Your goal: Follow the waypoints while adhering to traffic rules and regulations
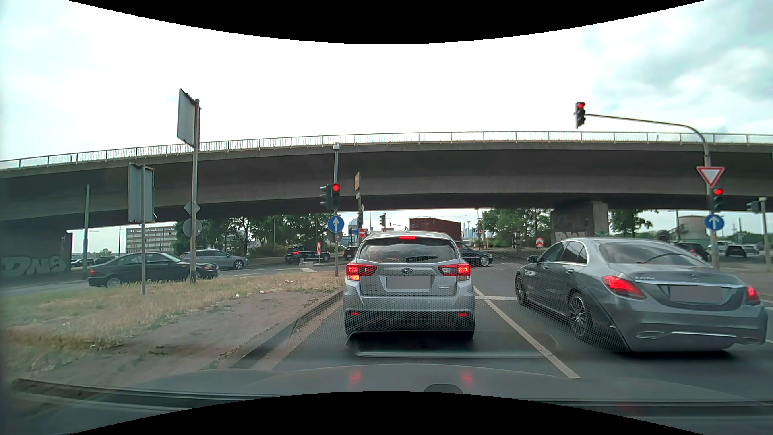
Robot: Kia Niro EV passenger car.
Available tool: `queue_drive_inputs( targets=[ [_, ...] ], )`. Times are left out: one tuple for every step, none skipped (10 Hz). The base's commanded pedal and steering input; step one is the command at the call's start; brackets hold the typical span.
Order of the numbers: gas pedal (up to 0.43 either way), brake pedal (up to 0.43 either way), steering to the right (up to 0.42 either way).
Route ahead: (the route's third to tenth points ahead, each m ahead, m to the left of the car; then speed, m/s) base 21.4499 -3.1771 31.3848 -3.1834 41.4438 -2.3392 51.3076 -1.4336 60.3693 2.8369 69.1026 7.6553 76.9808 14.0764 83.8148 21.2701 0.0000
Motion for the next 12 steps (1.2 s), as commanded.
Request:
queue_drive_inputs(
  targets=[
    [0.0,0.256,-0.001],
    [0.0,0.256,-0.001],
    [0.0,0.256,-0.001],
    [0.0,0.256,-0.001],
    [0.0,0.256,-0.001],
    [0.0,0.256,-0.001],
    [0.0,0.256,-0.001],
    [0.0,0.256,-0.001],
    [0.0,0.256,-0.001],
    [0.0,0.256,-0.001],
    [0.0,0.262,-0.001],
    [0.0,0.256,-0.001]
  ],
)
